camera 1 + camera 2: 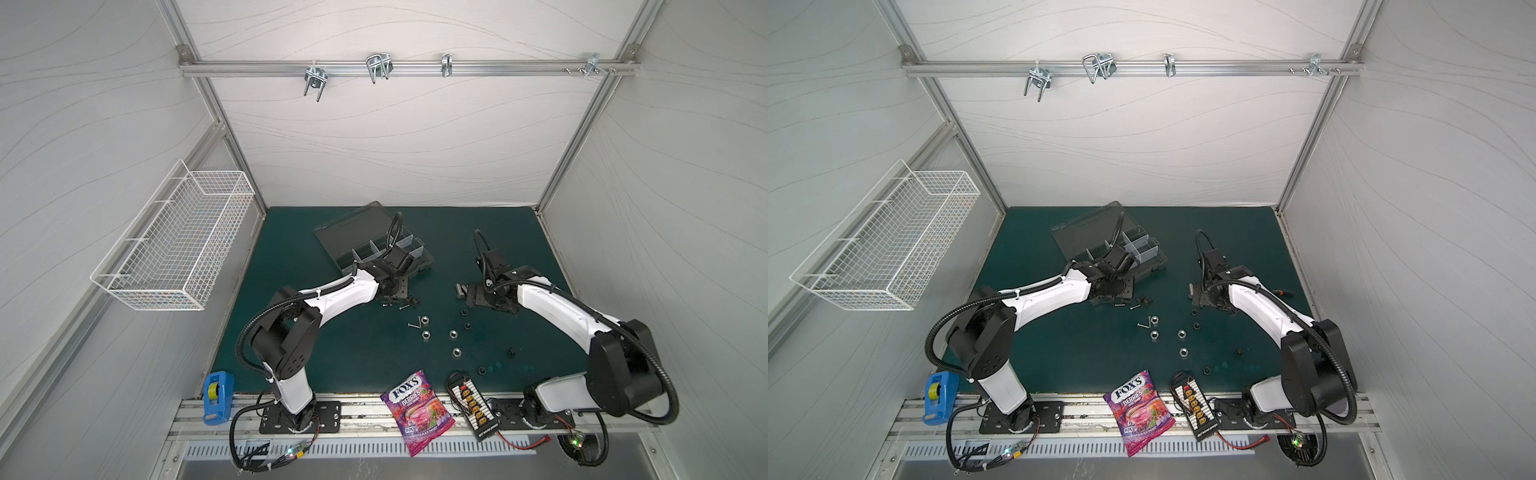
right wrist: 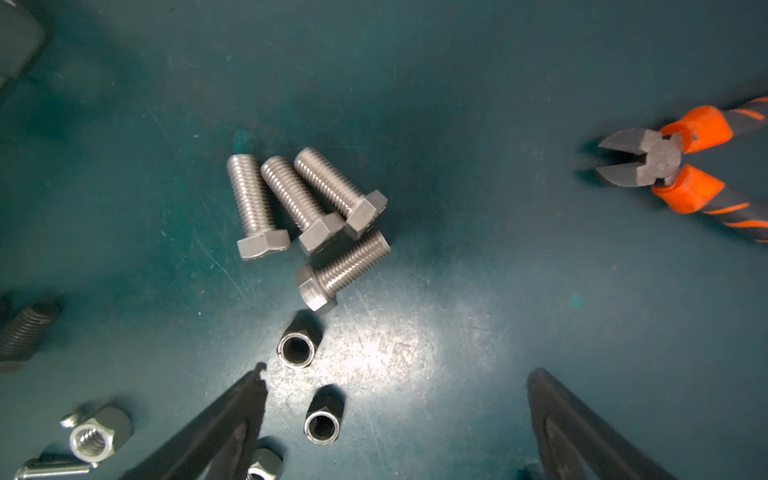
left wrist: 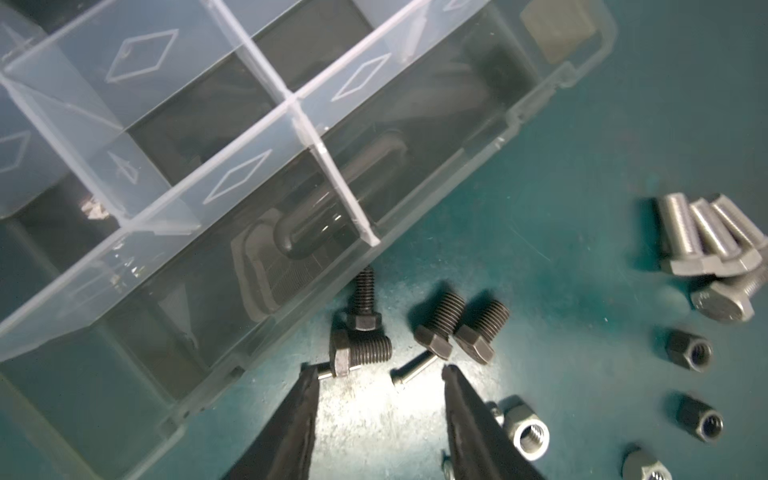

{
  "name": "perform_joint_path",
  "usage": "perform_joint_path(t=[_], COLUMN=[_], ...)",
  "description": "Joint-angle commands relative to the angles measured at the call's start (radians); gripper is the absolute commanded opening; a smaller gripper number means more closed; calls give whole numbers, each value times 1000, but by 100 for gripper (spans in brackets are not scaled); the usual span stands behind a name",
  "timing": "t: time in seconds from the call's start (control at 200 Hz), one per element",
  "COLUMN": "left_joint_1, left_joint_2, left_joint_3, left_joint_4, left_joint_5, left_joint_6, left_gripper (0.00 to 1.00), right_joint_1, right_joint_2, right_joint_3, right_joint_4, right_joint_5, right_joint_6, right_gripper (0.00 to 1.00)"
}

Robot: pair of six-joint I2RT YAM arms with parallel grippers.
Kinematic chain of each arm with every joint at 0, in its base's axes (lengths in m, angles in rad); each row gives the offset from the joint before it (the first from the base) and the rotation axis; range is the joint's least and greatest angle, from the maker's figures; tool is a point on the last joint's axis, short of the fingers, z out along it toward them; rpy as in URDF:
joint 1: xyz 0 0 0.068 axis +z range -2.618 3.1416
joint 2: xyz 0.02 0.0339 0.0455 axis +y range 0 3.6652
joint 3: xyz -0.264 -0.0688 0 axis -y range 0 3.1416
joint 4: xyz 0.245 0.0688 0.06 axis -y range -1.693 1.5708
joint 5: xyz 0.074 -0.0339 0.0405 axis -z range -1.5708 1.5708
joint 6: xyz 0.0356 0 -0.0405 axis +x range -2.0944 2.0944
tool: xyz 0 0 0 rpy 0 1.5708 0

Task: Sort the screws and nuts into containers

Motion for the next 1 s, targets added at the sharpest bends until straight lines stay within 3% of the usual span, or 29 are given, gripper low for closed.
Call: perform_joint_path(t=[0.0,0.68,0.995], left_joint_1=[-18,2,12], left_joint_2=[17,208,264], left_joint_3=[-7,91,130], left_joint_4=[33,23,-1], left_joint_5=[-45,-84,-90], left_joint_6=[-52,21,44], left_gripper=[49,52,44], right_joint_1=[6,6,5], right_joint_2=[-26,-21,-10], right_joint_3=[17,21,28], right_joint_4=[-10,-19,-18], right_joint_5=[21,53,61], right_joint_6=[3,5,7], right_gripper=[99,99,99])
